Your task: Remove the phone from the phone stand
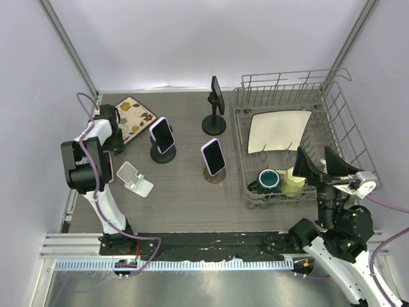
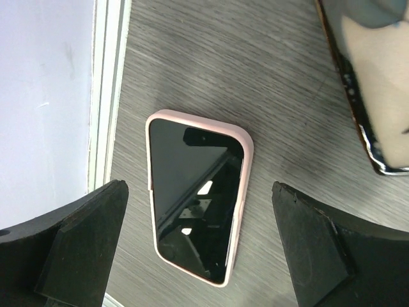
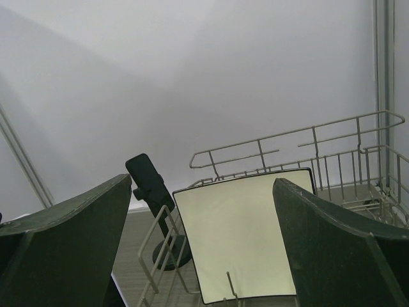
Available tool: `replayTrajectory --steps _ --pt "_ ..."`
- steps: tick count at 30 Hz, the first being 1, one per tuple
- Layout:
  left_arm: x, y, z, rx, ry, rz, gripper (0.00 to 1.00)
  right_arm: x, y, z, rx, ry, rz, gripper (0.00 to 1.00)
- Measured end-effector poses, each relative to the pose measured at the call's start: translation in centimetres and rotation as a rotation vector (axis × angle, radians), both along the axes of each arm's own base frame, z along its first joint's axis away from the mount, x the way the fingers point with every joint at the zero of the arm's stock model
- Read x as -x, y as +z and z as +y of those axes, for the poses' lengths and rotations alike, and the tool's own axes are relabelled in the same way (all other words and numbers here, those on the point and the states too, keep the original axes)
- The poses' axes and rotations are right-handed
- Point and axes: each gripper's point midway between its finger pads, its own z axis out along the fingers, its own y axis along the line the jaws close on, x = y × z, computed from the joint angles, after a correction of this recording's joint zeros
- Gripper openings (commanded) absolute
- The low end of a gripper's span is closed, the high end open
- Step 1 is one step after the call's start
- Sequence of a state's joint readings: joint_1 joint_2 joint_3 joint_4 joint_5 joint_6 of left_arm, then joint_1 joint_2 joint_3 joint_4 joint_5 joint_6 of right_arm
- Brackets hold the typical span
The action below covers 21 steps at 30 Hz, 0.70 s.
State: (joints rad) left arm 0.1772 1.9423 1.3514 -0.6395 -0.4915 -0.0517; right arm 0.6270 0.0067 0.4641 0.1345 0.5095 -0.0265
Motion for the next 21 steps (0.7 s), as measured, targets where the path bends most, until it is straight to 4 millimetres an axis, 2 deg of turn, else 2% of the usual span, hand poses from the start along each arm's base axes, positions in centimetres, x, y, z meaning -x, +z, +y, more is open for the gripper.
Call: replayTrajectory --steps 4,9,14,18,21 --pt "-0.6 2.6 -0.5 0.022 0.025 -0.102 1.0 0.0 0.0 0.0 0.002 -0.001 0.0 0.98" --pt "-1.2 8.7 -1.3 0.05 0.047 -0.314 1.0 0.0 0.0 0.0 0.003 -0.001 0.0 0.98" --pt "-0.6 14.5 -3.3 0.127 0.031 -0.537 1.0 0.0 0.0 0.0 0.003 -0.001 0.0 0.98" --pt "0.2 16.9 -5.6 0.209 -0.006 -0.65 1.0 0.0 0.0 0.0 0.007 -0.001 -0.001 0.98" --pt "1.1 17.6 -7.9 0.272 -0.051 -0.696 1.0 0.0 0.0 0.0 0.008 -0.001 -0.001 0.98"
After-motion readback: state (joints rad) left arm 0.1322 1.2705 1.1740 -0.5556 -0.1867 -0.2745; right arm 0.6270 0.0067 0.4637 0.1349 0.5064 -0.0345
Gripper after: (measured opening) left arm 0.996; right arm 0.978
